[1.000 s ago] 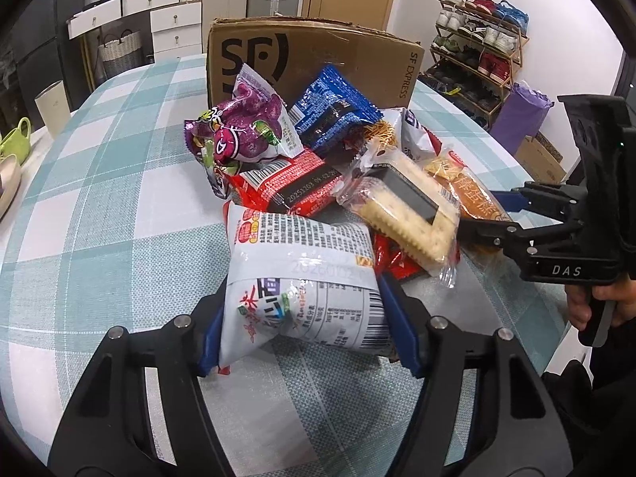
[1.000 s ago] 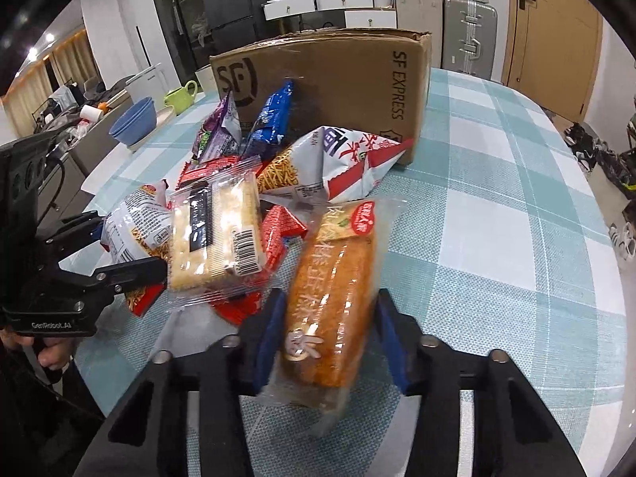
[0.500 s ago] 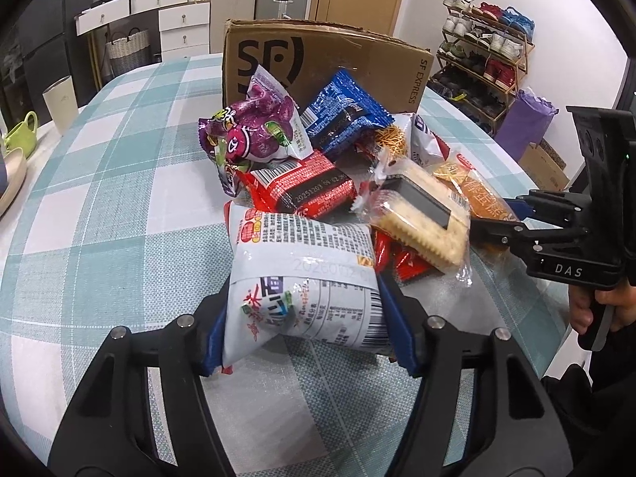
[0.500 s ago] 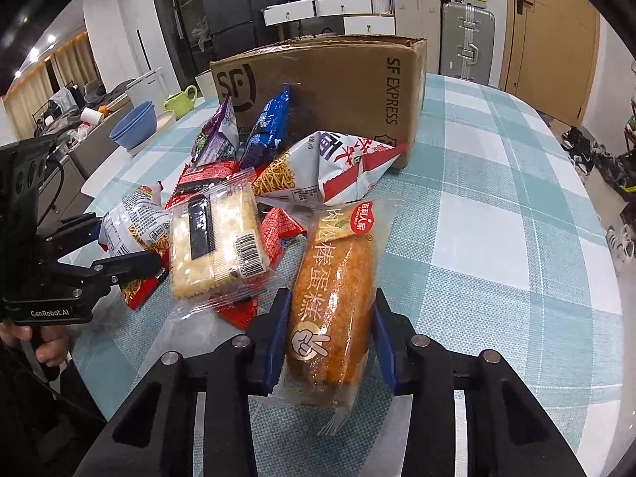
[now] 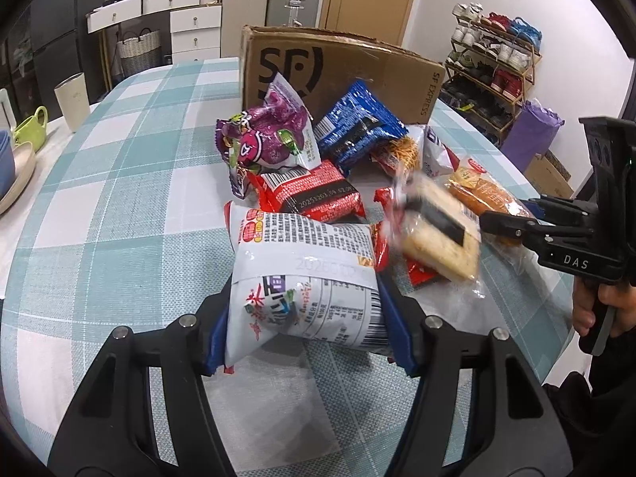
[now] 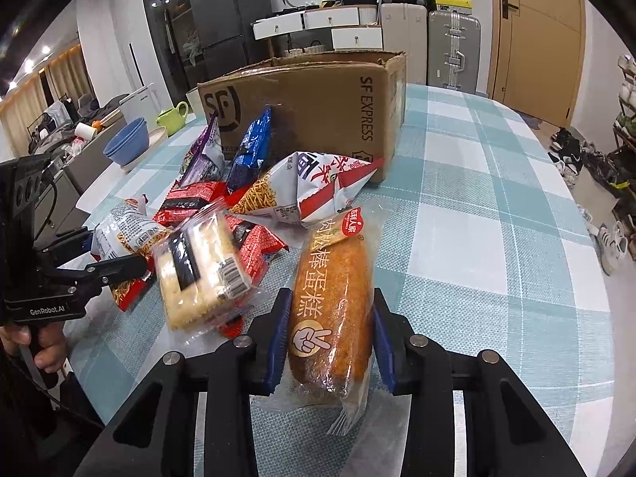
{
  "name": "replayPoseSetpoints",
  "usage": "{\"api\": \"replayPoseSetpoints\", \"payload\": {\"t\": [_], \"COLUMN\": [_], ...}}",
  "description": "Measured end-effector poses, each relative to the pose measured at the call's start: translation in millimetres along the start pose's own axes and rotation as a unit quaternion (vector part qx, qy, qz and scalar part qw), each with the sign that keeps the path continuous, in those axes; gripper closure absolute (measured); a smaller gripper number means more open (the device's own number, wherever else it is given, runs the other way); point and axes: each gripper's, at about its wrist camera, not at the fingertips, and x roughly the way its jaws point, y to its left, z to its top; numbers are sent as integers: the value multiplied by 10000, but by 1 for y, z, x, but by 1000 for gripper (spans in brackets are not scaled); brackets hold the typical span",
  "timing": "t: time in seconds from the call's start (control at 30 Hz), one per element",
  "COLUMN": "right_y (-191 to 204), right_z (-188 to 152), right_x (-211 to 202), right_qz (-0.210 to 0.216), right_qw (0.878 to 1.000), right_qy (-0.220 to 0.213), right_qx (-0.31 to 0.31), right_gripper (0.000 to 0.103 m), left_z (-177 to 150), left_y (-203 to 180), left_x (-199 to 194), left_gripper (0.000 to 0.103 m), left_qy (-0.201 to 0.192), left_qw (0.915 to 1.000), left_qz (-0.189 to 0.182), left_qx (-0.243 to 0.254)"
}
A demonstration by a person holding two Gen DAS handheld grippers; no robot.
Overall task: Organize snacks
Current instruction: 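Lift both held snacks and carry them over the cardboard box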
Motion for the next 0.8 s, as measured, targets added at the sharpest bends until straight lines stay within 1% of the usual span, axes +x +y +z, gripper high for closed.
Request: {"api": "replayPoseSetpoints", "payload": {"t": [0.2,0.4,0.8], "right_y": [-6,-14,-18], "right_z": [1,6,19], "right_x": [-8,-21,-42], "right_qz": [-120,-201,-131], "right_qw": [9998,9987,9960], "right_qy": [-158,-411,-847], "right_qx": [101,215,247], "right_gripper": [66,66,66], "left_z": [2,4,16], "left_y": [6,10,13], "left_x": [-10,-18,-35], "left_gripper": [42,42,42], "left_qy": [-165,-258,-511], "left_qw": [9998,9994,9980], "left_qz": [31,63,162], "left_qx": [-126,-219,-333]}}
